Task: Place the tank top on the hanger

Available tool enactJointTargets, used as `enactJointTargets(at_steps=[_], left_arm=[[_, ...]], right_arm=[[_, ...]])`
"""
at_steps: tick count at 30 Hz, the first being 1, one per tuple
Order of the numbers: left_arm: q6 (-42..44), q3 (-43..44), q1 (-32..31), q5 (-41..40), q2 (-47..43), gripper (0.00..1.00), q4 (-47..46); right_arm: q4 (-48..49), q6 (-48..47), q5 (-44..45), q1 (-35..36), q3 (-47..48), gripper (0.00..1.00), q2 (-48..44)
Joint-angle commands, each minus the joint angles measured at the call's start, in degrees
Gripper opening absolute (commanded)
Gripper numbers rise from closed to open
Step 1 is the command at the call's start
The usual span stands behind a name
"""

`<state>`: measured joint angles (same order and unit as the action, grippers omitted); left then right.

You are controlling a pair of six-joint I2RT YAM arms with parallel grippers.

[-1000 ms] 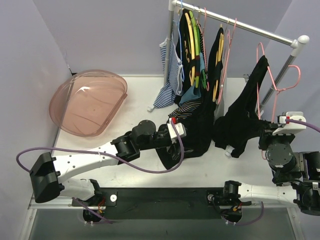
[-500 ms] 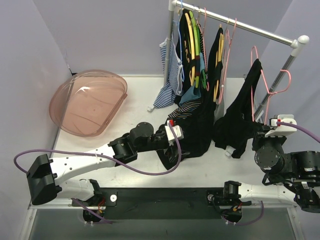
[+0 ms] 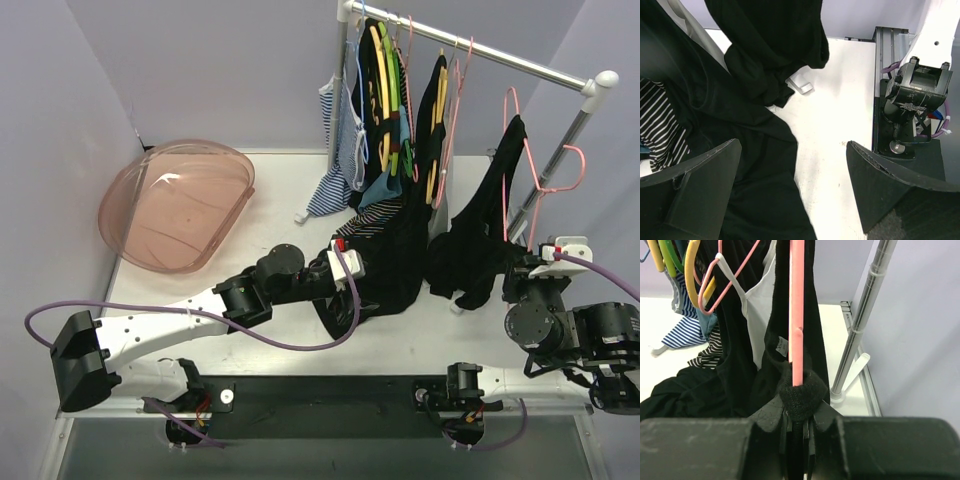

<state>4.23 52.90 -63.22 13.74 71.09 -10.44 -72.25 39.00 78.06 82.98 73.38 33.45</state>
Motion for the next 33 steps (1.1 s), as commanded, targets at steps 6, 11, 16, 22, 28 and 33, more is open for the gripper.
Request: enactJointTargets(at_steps=[6, 11, 16, 22, 28, 33], left_arm=[[-0.37, -0.08, -4.35, 1.90, 1.06, 0.97, -5.19], [7.37, 1.58, -14.81, -0.38, 9.48, 0.97, -10.38], [8.42, 4.74, -17.81, 2.43, 16.18, 0.97, -17.95], [7.99, 3.70, -18.17, 2.96, 19.17, 0.97, -20.59], [8.07, -0.69, -17.99, 1.91, 15.58, 0.97, -21.38], [8.08, -4.64, -17.90, 0.07, 11.01, 0.97, -21.73]], right_arm=[[-0.17, 0.28, 4.74, -3.35, 0.53, 0.00, 3.19], [-0.70, 0.46, 1.84, -9.83, 1.23, 0.00, 6.71], [-0.70, 0.55, -1.50, -16.35, 4.04, 0.00, 10.58], [4.98, -4.53, -3.26, -19.16, 5.98, 0.00, 12.60], [27.67, -24.06, -30.47, -46.85, 1.23, 0.00, 13.30], [32.78, -26.69, -43.78, -56.70, 4.82, 0.00, 19.44]])
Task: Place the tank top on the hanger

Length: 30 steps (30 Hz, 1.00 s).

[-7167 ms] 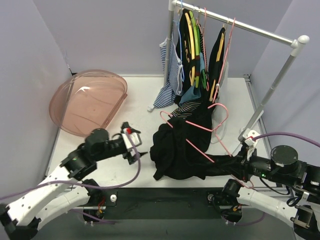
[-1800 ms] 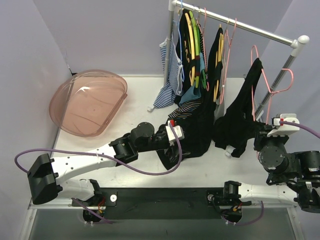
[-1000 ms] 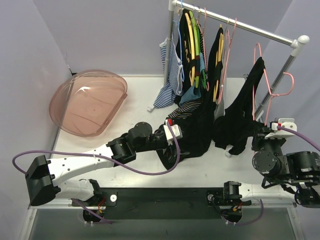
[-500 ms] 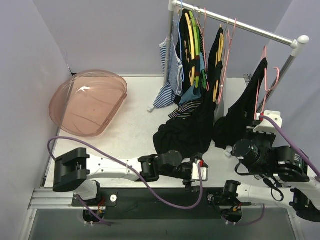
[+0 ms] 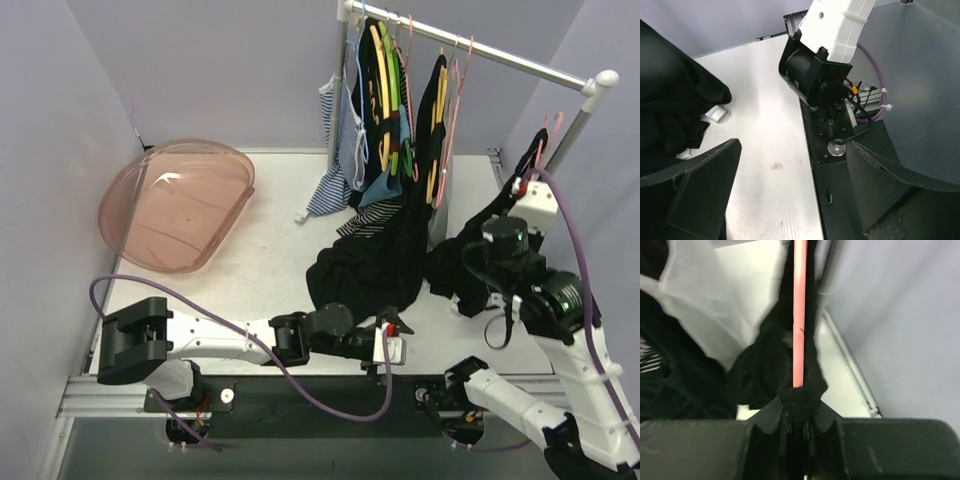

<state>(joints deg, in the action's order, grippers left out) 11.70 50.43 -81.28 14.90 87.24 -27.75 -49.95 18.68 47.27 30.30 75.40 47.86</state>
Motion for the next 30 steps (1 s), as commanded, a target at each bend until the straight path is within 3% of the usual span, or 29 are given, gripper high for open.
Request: enactJointTargets(at_steps=[1, 11, 17, 26, 30], left_arm=[[0.43, -2.79, 0.15, -1.27, -5.76, 0.97, -4.51], [-0.63, -7.01, 1.03, -4.69, -12.35, 0.97, -4.33], [-2.21, -8.77, 1.47, -6.63, -15.25, 0.97, -3.54], [-5.02, -10.62, 3.05, -9.36, -19.82, 0.97, -0.73], [-7.21, -11.24, 5.24, -9.71, -23.43, 0.97, 2.60]], right_arm=[[11.45, -7.68, -13.34, -4.20, 3.78, 0.00, 6.01], [13.83, -12.26, -18.52, -8.32, 16.44, 0.00, 16.91], [14.89, -12.88, -28.16, -17.02, 23.38, 0.00, 22.89], [14.71, -11.47, -40.31, -22.31, 22.87, 0.00, 28.26], [14.53, -10.77, -43.83, -22.04, 18.57, 0.15, 26.68]])
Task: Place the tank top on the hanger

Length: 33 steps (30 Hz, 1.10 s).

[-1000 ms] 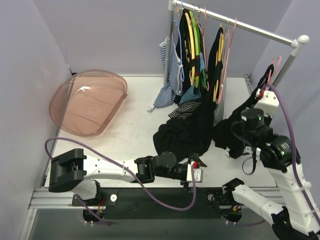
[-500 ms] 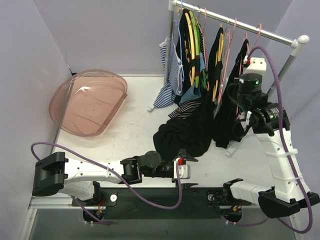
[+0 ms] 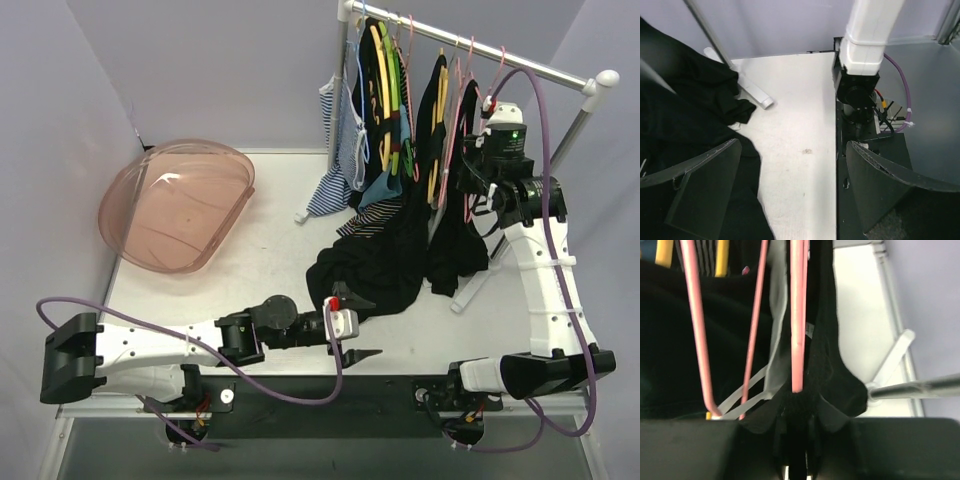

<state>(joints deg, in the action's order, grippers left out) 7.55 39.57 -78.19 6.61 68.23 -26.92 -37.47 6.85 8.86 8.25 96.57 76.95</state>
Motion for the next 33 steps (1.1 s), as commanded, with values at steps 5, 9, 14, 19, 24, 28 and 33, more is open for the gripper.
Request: enactJointTargets(at_steps=[5, 9, 14, 19, 24, 28, 33], left_arm=[[-4.82, 2.78, 7.52, 0.15, -9.25, 0.97, 11.60], [-6.49, 9.54, 14.98, 0.86, -11.09, 0.97, 21.97], [-9.39, 18.33, 23.16, 4.72, -10.75, 0.97, 35.34], [-10.54, 25.63, 29.40, 6.13, -10.74, 0.97, 42.98], [-12.65, 31.17, 37.05, 6.05, -11.45, 0.97, 49.05], [-13.09, 37.93, 39.78, 2.20, -12.68, 0.97, 56.60], [-12.56, 40.41, 40.31, -4.14, -15.66, 0.97, 63.21]], right_arm=[[0.48, -0.08, -3.33, 2.03, -4.03, 0.64, -6.09], [-3.64, -0.87, -0.08, 2.82, -2.54, 1.00, -9.35], [-8.57, -2.19, 3.00, 4.67, 0.62, 1.00, -12.69], [-9.99, -1.67, 5.62, 12.63, 1.86, 1.00, -16.12], [-12.78, 4.29, 14.76, 23.99, 5.55, 1.00, -15.69], [-16.93, 11.16, 25.38, 34.17, 9.50, 1.00, -12.09], [-16.49, 12.22, 38.49, 49.21, 10.12, 1.00, -8.84]])
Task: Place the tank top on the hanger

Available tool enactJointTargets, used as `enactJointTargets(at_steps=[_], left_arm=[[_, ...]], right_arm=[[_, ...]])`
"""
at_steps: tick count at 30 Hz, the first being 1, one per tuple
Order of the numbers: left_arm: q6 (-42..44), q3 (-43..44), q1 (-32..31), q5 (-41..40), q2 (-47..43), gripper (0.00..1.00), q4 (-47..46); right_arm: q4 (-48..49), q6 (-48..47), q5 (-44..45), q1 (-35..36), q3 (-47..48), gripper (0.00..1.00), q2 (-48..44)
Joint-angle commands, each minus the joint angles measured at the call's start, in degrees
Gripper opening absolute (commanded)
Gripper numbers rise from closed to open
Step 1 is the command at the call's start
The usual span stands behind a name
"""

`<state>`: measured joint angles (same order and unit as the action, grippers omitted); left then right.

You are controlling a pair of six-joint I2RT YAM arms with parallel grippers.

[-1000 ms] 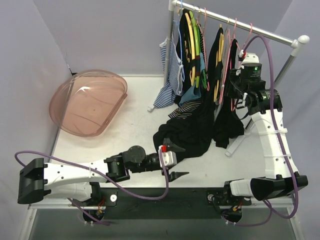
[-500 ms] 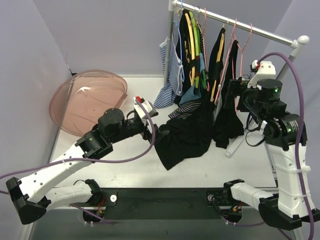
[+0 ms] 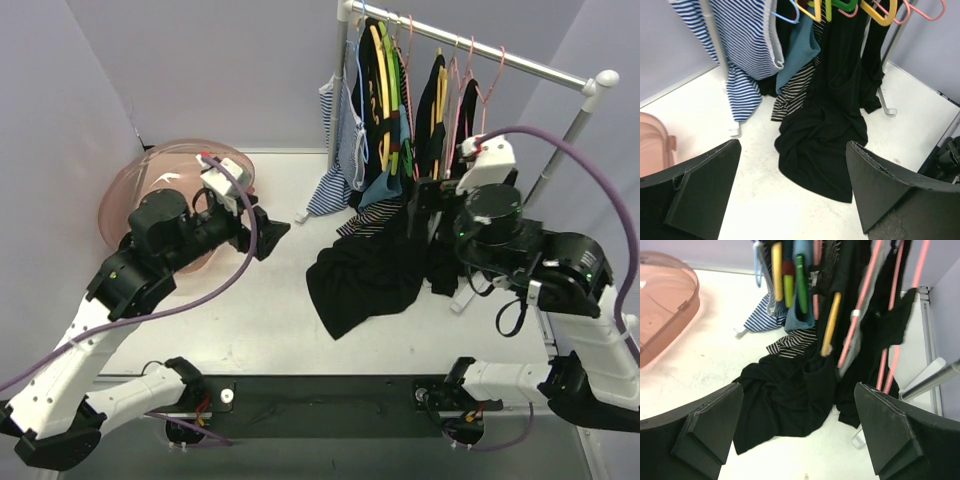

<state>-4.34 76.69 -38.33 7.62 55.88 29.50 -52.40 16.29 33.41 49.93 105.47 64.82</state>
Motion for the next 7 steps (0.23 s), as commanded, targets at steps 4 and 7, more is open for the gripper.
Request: enactJointTargets(at_steps=[4, 7], left_arm=[[-0.76, 2.51, 0.45, -6.91, -6.21, 0.97, 9.35], [-0.93, 2.07, 0.45, -8.57, -7.89, 0.97, 10.67]], right_arm=[[-1.30, 1.29, 22.38, 14.74, 1.67, 1.00, 6.20], [-0.34, 0.32, 23.54, 17.39, 0.53, 1.00, 6.64]])
